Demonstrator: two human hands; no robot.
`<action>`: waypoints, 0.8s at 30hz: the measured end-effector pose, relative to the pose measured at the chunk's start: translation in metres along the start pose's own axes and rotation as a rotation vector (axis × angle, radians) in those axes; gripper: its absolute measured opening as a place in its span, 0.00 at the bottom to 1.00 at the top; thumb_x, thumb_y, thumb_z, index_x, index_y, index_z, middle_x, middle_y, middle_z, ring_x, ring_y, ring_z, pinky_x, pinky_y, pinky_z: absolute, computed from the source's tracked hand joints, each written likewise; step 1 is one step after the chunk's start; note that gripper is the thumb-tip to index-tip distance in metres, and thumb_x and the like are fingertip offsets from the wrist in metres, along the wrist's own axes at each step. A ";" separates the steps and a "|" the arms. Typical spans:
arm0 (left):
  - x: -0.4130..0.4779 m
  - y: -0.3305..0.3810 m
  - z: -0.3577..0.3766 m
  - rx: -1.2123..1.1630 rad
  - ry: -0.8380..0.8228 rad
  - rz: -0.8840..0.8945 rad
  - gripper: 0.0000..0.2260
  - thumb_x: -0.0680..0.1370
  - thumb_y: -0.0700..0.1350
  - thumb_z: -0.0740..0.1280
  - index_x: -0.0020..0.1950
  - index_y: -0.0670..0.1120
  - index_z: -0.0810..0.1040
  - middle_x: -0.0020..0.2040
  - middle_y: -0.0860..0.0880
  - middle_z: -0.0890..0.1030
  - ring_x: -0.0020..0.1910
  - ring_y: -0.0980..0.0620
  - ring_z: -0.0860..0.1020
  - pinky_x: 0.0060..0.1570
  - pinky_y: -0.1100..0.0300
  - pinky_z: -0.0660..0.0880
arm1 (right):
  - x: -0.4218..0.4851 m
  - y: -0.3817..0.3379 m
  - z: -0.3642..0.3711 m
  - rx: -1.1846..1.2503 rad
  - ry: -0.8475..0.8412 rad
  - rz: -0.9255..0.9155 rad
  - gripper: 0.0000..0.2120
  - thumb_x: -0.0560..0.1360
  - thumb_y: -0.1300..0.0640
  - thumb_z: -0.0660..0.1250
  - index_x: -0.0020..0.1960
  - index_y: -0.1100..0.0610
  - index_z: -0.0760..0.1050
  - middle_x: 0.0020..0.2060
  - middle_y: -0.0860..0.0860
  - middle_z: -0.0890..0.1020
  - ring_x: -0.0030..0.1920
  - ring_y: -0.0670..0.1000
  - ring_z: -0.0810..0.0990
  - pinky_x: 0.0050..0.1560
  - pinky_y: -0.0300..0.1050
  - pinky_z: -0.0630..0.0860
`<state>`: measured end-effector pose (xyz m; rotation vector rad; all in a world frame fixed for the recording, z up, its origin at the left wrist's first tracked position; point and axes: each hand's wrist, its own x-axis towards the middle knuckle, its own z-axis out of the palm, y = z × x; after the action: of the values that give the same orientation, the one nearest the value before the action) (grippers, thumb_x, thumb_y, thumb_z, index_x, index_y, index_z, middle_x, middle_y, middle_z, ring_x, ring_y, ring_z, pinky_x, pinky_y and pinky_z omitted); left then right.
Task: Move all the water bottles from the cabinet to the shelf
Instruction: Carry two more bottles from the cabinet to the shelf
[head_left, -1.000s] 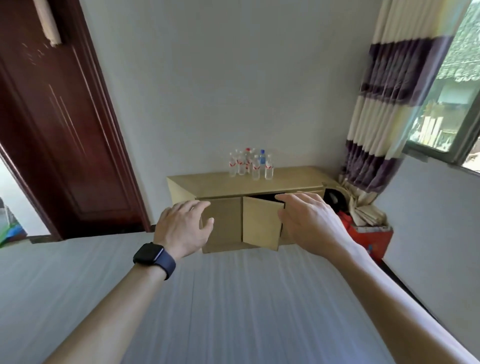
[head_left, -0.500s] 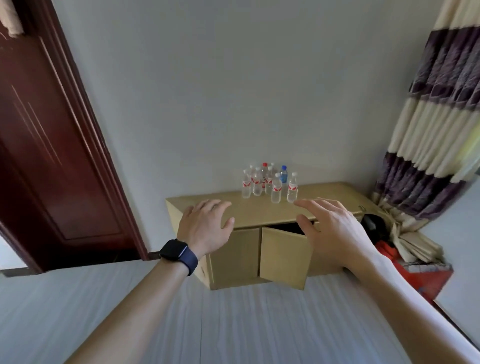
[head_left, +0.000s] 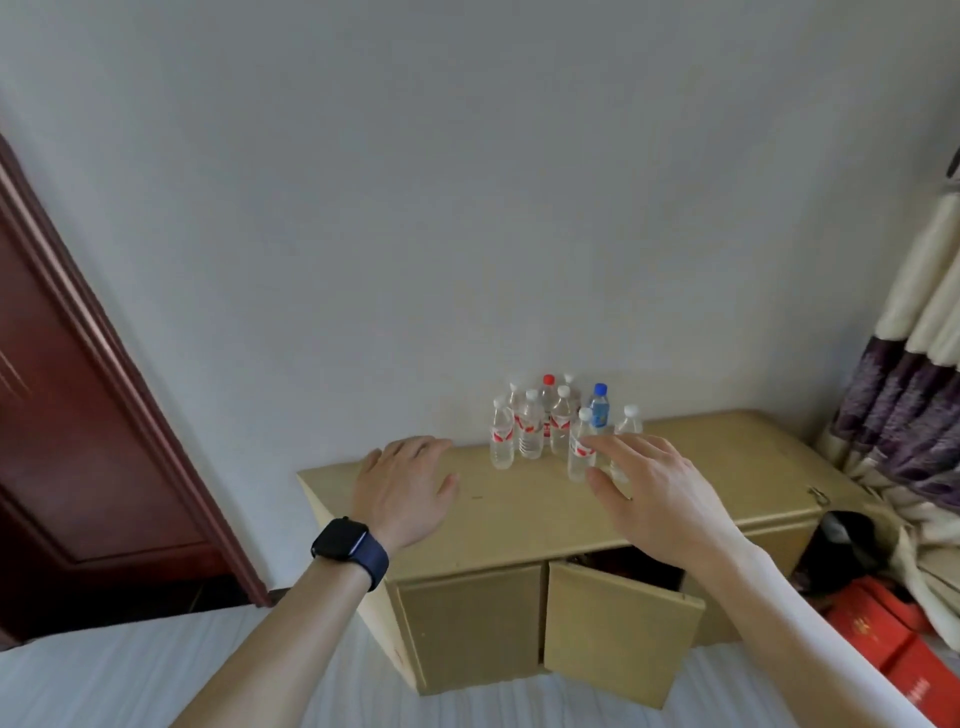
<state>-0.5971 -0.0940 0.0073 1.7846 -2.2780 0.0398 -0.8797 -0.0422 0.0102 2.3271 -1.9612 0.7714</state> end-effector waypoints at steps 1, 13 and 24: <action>0.021 -0.005 0.006 -0.005 -0.001 -0.009 0.22 0.81 0.57 0.56 0.75 0.56 0.65 0.74 0.56 0.68 0.73 0.53 0.64 0.71 0.53 0.60 | 0.019 0.008 0.009 0.004 -0.006 -0.001 0.19 0.81 0.44 0.58 0.71 0.41 0.68 0.67 0.40 0.75 0.69 0.49 0.69 0.62 0.50 0.71; 0.227 -0.061 0.138 -0.115 -0.208 -0.055 0.22 0.80 0.57 0.58 0.74 0.57 0.67 0.72 0.56 0.70 0.71 0.50 0.68 0.68 0.53 0.63 | 0.185 0.081 0.149 0.013 -0.225 0.058 0.20 0.77 0.42 0.55 0.68 0.38 0.60 0.63 0.42 0.77 0.66 0.53 0.71 0.58 0.51 0.71; 0.381 -0.098 0.251 -0.414 -0.453 -0.115 0.26 0.77 0.56 0.63 0.74 0.56 0.64 0.73 0.51 0.69 0.68 0.47 0.71 0.63 0.49 0.71 | 0.324 0.130 0.269 0.042 -0.502 0.315 0.21 0.79 0.46 0.58 0.71 0.46 0.66 0.67 0.49 0.74 0.64 0.55 0.73 0.58 0.56 0.74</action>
<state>-0.6317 -0.5250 -0.1687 1.8195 -2.2251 -0.8720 -0.8704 -0.4535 -0.1476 2.4474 -2.5734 0.2351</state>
